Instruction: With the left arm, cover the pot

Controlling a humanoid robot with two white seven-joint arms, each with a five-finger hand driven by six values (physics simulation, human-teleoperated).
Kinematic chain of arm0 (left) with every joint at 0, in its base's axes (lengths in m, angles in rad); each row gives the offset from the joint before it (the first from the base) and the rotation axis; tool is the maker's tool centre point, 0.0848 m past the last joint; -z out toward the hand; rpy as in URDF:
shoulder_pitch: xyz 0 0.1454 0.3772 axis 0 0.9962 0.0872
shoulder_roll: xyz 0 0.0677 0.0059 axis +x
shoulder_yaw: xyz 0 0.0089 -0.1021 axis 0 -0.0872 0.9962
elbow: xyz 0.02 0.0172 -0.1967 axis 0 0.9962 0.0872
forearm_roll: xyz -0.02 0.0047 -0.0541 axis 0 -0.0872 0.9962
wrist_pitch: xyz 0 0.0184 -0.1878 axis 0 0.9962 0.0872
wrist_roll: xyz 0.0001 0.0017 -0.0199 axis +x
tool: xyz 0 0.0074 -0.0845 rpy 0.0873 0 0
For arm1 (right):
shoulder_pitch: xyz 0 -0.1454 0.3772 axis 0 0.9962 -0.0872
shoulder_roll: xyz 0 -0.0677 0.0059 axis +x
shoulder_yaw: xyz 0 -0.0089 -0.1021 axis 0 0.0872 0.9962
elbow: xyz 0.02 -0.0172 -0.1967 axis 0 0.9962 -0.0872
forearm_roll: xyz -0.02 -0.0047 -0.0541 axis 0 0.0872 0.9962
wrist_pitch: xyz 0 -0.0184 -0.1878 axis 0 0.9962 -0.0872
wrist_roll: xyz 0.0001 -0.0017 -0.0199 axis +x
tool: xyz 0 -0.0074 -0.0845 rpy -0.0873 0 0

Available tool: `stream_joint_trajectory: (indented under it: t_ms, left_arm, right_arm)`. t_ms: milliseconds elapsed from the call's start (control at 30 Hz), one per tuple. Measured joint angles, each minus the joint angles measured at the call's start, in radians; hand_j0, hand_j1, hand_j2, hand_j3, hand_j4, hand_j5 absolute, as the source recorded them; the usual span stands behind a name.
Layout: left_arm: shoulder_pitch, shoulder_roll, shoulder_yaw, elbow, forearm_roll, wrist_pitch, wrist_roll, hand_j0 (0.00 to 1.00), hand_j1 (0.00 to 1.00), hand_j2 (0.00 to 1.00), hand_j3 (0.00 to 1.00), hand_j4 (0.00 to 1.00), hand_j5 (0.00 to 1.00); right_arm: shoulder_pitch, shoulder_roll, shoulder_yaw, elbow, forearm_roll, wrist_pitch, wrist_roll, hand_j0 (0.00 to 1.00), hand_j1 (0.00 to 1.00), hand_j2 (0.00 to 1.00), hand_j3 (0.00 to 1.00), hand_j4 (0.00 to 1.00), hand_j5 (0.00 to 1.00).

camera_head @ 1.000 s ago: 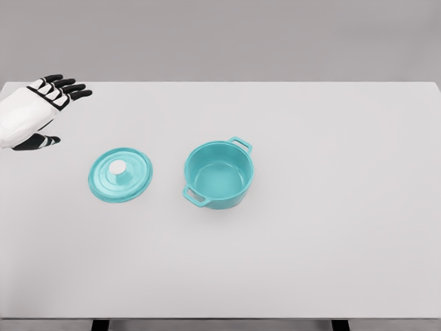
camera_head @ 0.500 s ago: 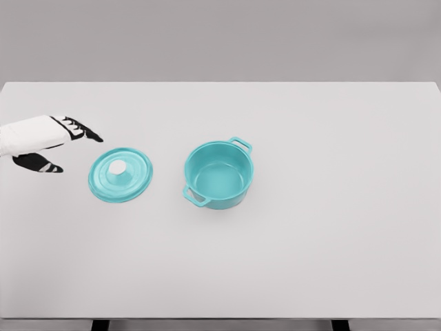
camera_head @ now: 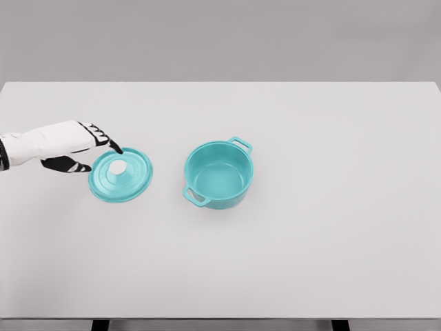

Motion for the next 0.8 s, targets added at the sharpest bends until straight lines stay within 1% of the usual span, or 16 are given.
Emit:
stream_joint_trajectory:
  t_ms: [400, 667, 800]
  left_arm:
    - [0.002, -0.067, -0.008, 0.011, -0.061, 0.000, 0.000, 0.75, 0.75, 0.75, 0.75, 0.75, 0.75]
    - [0.002, -0.100, -0.008, 0.052, -0.113, 0.000, 0.000, 0.75, 0.75, 0.75, 0.75, 0.75, 0.75]
    - [0.003, -0.112, -0.008, 0.060, -0.129, 0.000, 0.000, 0.75, 0.75, 0.75, 0.75, 0.75, 0.75]
  right_arm:
    - [0.000, 0.000, 0.000, 0.000, 0.000, 0.000, 0.000, 1.00, 1.00, 1.00, 1.00, 1.00, 1.00]
    - [0.000, 0.000, 0.000, 0.000, 0.000, 0.000, 0.000, 1.00, 1.00, 1.00, 1.00, 1.00, 1.00]
    - [0.000, 0.000, 0.000, 0.000, 0.000, 0.000, 0.000, 1.00, 1.00, 1.00, 1.00, 1.00, 1.00]
